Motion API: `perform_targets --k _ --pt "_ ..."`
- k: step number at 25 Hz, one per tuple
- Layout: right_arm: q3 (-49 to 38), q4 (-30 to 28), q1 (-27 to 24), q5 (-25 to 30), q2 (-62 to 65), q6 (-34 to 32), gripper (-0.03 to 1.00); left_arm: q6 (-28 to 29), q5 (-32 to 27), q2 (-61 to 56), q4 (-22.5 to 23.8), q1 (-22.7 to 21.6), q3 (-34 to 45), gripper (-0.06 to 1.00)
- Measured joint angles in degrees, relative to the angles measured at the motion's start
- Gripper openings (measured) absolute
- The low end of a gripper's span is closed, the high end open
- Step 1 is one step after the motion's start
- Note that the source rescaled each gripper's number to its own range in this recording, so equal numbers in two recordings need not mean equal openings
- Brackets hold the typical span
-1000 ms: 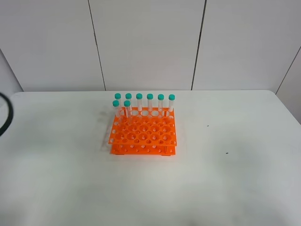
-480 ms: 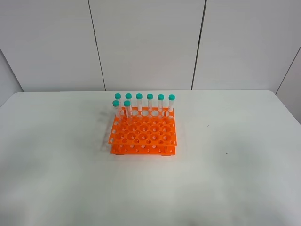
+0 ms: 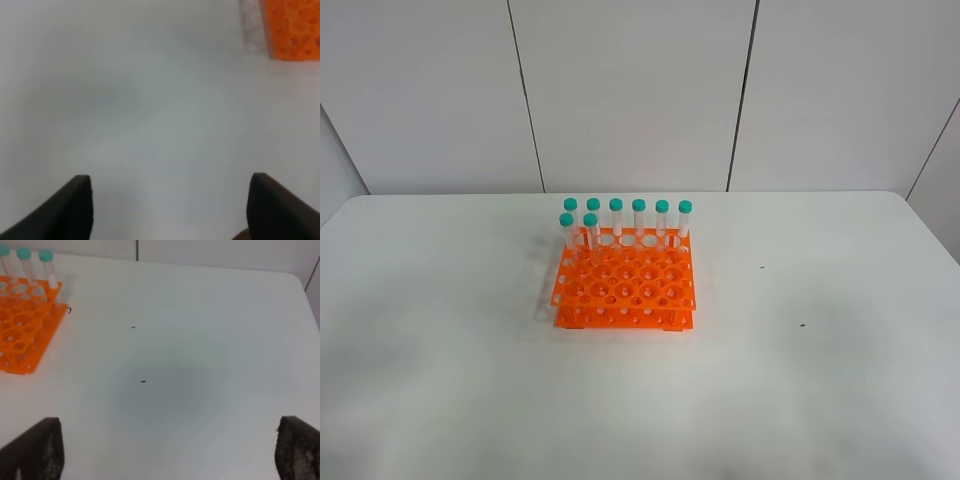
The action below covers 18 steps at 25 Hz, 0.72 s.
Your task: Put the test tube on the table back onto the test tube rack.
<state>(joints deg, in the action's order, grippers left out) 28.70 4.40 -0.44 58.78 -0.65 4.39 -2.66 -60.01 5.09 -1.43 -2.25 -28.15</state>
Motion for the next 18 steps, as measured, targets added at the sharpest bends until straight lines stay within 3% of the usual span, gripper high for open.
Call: perform_targets --k 18 --pt "0.0 0.0 0.0 0.0 0.0 0.0 0.92 0.0 -0.1 -5.2 0.2 1.6 0.0 1.0"
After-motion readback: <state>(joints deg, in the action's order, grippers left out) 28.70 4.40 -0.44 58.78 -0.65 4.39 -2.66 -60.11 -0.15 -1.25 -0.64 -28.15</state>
